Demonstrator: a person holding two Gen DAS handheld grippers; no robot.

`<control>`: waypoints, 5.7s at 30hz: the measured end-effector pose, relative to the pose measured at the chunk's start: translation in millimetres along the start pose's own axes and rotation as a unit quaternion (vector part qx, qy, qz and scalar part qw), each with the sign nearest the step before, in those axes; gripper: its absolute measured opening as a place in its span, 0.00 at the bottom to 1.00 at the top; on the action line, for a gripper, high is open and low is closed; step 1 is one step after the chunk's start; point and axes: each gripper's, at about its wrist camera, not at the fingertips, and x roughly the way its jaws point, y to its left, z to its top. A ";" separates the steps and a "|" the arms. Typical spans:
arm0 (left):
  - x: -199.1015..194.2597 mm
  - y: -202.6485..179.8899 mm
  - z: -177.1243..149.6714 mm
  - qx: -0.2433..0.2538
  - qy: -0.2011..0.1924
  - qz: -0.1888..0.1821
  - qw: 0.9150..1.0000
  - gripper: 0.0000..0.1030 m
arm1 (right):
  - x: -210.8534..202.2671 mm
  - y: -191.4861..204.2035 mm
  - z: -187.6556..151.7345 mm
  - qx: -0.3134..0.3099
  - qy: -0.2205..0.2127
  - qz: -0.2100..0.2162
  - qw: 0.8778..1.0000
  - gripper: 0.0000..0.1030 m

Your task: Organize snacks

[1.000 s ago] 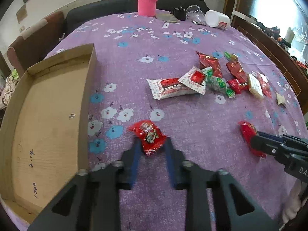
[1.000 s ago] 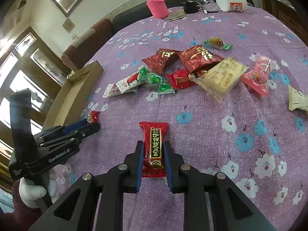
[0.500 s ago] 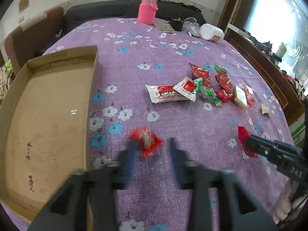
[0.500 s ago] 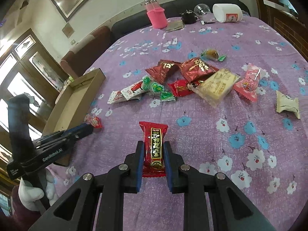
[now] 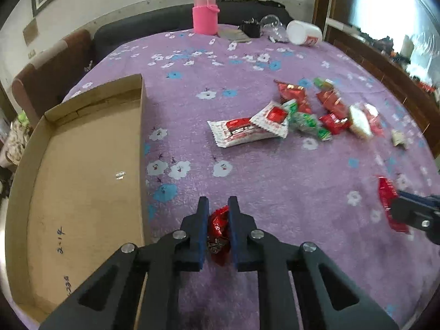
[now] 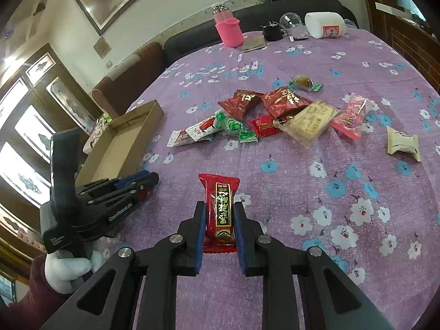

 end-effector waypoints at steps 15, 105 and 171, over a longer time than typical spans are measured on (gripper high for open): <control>-83.0 133.6 -7.2 -0.190 -0.084 -0.105 0.972 0.12 | 16.2 83.3 31.7 -0.059 0.013 0.056 0.997 0.21; 36.9 -67.8 60.6 0.098 0.054 -0.078 0.991 0.20 | 61.5 -20.8 69.1 0.024 -0.007 0.032 0.999 0.20; -71.8 -29.2 25.5 -0.091 -0.022 -0.187 0.978 0.79 | -69.0 -109.1 16.2 0.154 -0.104 -0.047 0.982 0.26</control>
